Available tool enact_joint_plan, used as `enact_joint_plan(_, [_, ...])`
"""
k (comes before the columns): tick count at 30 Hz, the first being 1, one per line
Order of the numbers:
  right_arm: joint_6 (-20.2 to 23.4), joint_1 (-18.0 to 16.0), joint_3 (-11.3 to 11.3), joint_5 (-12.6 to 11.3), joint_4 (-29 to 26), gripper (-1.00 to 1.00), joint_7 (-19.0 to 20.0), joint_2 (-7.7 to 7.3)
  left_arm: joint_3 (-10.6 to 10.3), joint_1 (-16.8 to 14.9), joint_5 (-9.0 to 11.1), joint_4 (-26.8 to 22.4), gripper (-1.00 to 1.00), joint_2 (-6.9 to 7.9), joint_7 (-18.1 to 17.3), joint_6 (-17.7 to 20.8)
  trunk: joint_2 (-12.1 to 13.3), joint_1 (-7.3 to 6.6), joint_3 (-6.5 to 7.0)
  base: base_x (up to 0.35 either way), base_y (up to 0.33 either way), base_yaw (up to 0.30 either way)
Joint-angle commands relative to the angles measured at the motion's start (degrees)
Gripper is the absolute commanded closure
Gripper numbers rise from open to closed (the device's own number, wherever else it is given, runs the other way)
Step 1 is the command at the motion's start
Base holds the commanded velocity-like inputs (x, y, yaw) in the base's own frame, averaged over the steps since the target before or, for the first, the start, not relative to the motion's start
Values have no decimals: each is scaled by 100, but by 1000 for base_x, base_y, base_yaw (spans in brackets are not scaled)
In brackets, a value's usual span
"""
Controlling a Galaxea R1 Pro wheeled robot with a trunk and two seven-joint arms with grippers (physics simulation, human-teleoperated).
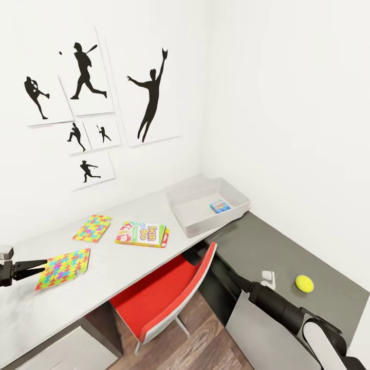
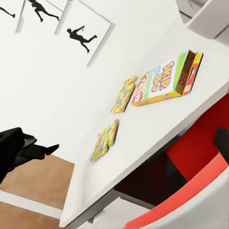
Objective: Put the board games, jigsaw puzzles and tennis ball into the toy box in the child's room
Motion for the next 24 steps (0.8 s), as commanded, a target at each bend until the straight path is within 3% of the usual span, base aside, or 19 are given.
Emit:
enact_joint_plan(1, [43, -4, -3, -52, -2, -100, -8, 24, 0, -5, 14, 3, -100, -5, -23, 58, -11, 4, -2, 0, 0, 54])
enact_joint_plan(10, [40, -4, -43, -49, -2, -100, 32, 131, 4, -5, 83, 8, -100, -40, -23, 41, -11, 4, 83, 0, 0, 23])
enact_joint_plan(24, [47, -4, -57, -55, 7, -100, 55, 144, 4, -5, 94, 11, -100, -40, -23, 39, -11, 4, 214, -56, 10, 2])
